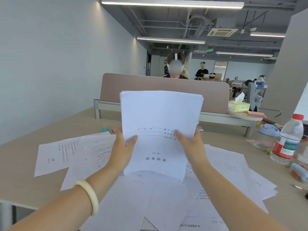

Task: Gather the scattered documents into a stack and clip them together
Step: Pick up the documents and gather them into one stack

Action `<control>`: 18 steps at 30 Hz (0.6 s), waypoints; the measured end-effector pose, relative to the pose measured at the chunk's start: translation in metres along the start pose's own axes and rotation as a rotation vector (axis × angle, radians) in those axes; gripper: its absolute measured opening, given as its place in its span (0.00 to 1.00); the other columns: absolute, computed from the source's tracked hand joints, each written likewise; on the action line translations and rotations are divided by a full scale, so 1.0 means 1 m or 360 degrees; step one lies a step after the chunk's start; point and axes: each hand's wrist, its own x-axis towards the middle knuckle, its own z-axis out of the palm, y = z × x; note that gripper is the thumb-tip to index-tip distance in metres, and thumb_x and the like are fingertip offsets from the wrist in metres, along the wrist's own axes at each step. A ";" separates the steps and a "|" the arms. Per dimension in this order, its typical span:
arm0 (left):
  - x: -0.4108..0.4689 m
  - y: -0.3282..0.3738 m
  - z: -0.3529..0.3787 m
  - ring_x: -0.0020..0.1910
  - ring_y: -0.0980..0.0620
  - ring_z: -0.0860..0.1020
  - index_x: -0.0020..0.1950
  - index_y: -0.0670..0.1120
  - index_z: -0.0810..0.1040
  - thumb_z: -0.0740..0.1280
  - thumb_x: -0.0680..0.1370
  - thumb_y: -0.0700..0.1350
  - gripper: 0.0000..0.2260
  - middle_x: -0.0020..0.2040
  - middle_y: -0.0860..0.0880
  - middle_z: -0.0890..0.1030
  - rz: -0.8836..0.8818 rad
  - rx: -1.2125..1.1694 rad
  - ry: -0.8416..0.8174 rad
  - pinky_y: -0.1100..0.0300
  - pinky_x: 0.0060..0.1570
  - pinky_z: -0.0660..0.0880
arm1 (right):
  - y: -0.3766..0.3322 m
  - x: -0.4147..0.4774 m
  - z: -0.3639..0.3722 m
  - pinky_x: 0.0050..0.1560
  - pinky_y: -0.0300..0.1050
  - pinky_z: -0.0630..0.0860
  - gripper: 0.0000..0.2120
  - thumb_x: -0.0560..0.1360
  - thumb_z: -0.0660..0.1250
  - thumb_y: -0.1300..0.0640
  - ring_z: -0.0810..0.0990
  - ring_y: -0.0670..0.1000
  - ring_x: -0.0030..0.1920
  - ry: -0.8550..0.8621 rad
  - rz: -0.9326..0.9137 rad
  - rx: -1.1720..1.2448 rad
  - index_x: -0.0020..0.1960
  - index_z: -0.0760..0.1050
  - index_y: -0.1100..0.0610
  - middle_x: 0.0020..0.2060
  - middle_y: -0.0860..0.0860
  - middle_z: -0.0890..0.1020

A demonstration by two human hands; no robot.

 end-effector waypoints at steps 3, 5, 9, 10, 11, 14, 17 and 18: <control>-0.010 -0.019 0.006 0.55 0.53 0.73 0.58 0.49 0.64 0.58 0.81 0.42 0.07 0.54 0.54 0.74 -0.0122 0.0115 -0.0018 0.61 0.53 0.64 | 0.030 -0.012 0.004 0.44 0.37 0.73 0.13 0.77 0.64 0.59 0.79 0.50 0.53 -0.0003 0.0107 -0.0044 0.61 0.70 0.52 0.56 0.49 0.80; -0.006 -0.017 0.007 0.55 0.54 0.72 0.63 0.47 0.66 0.56 0.81 0.41 0.11 0.55 0.53 0.73 -0.0086 0.0133 -0.0007 0.62 0.53 0.63 | 0.026 -0.007 0.006 0.43 0.37 0.73 0.14 0.79 0.61 0.60 0.79 0.51 0.54 -0.0008 0.0102 -0.0080 0.64 0.71 0.55 0.54 0.49 0.80; -0.003 -0.015 0.007 0.52 0.52 0.72 0.66 0.44 0.65 0.56 0.81 0.41 0.13 0.53 0.53 0.74 -0.0078 0.0119 0.0059 0.62 0.52 0.64 | 0.018 -0.005 0.011 0.40 0.33 0.72 0.08 0.80 0.58 0.58 0.80 0.45 0.47 -0.0074 0.0055 -0.0090 0.59 0.70 0.52 0.47 0.44 0.80; -0.005 -0.020 0.008 0.52 0.52 0.72 0.65 0.43 0.65 0.56 0.81 0.42 0.13 0.53 0.52 0.74 -0.0099 0.0142 0.0038 0.61 0.52 0.64 | 0.023 -0.008 0.012 0.40 0.33 0.72 0.08 0.80 0.58 0.58 0.79 0.43 0.47 -0.0104 0.0074 -0.0092 0.58 0.68 0.50 0.46 0.42 0.80; -0.008 -0.025 0.009 0.52 0.51 0.72 0.65 0.43 0.65 0.56 0.81 0.42 0.12 0.53 0.51 0.75 -0.0125 0.0183 0.0015 0.61 0.51 0.64 | 0.028 -0.011 0.013 0.40 0.31 0.72 0.08 0.80 0.58 0.59 0.78 0.42 0.46 -0.0128 0.0103 -0.0116 0.57 0.67 0.49 0.45 0.41 0.79; -0.012 -0.034 0.011 0.51 0.49 0.72 0.58 0.46 0.65 0.55 0.81 0.42 0.06 0.52 0.50 0.75 -0.0145 0.0266 0.0009 0.59 0.49 0.65 | 0.037 -0.015 0.014 0.39 0.31 0.70 0.07 0.80 0.56 0.61 0.76 0.45 0.43 -0.0093 0.0148 -0.0212 0.56 0.66 0.51 0.43 0.43 0.77; 0.000 -0.024 0.000 0.46 0.47 0.73 0.57 0.46 0.65 0.56 0.81 0.42 0.05 0.48 0.48 0.75 -0.0117 0.0319 0.0037 0.57 0.45 0.66 | 0.027 -0.010 0.014 0.39 0.38 0.72 0.08 0.79 0.57 0.61 0.77 0.51 0.46 -0.0092 0.0116 -0.0290 0.55 0.67 0.50 0.44 0.45 0.78; 0.005 -0.019 -0.007 0.45 0.46 0.73 0.56 0.46 0.66 0.56 0.80 0.41 0.05 0.47 0.47 0.75 -0.0119 0.0353 0.0066 0.57 0.44 0.67 | 0.023 -0.009 0.015 0.39 0.40 0.73 0.09 0.78 0.58 0.61 0.78 0.50 0.46 -0.0130 0.0111 -0.0317 0.55 0.68 0.50 0.44 0.44 0.78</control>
